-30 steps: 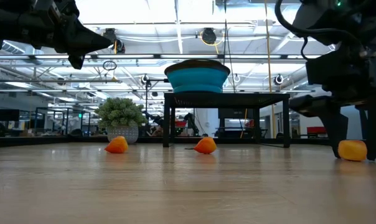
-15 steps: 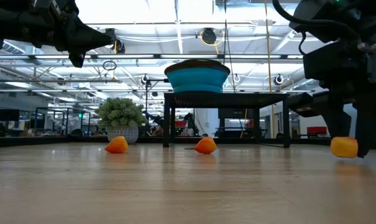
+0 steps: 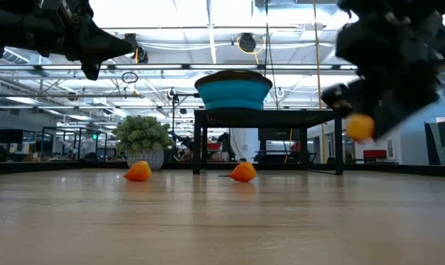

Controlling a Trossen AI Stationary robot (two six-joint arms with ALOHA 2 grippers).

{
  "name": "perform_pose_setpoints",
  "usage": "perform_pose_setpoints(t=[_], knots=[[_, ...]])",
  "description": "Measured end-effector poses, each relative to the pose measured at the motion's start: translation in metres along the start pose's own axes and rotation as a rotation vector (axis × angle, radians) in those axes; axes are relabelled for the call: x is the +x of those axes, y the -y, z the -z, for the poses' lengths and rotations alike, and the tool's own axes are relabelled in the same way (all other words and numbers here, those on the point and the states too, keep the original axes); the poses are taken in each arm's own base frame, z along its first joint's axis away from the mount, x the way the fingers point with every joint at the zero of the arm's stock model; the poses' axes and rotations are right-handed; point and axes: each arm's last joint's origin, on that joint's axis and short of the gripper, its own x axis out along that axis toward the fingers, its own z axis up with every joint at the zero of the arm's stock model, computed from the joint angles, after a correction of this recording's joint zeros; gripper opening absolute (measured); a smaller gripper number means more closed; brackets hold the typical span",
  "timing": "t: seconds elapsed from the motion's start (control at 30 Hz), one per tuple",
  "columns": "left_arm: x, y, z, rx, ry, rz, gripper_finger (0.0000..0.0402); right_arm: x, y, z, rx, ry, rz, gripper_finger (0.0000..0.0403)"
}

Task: Pick & Place Fruit
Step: Put the orange peach into the blue strainer bowl on the shelf

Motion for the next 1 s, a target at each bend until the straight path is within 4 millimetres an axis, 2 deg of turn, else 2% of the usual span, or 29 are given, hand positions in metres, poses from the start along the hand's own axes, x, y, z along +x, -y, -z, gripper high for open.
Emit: perform_pose_setpoints(t=[0.2,0.57,0.67,0.83,1.0], knots=[[0.0,0.0,0.0,0.002,-0.001,0.0,0.0002,-0.028,0.01,-0.024,0.031,0.281,0.021,0.0077],[0.0,0.0,0.0,0.006,-0.003,0.001,0.0019,-0.092,0.019,-0.067,0.068,0.933,-0.012,0.0077],[0.0,0.0,0.0,0.006,-0.003,0.001,0.0012,-0.107,0.023,-0.073,0.176,1.077,-0.044,0.0074],[0.0,0.0,0.0,0.006,-0.003,0.001,0.0002,-0.126,0.033,-0.077,0.469,1.259,-0.105,0.0073],[0.0,0.0,0.0,0.006,-0.003,0.001,0.0016,-0.141,0.04,-0.078,0.675,1.386,-0.281,0.0079]])
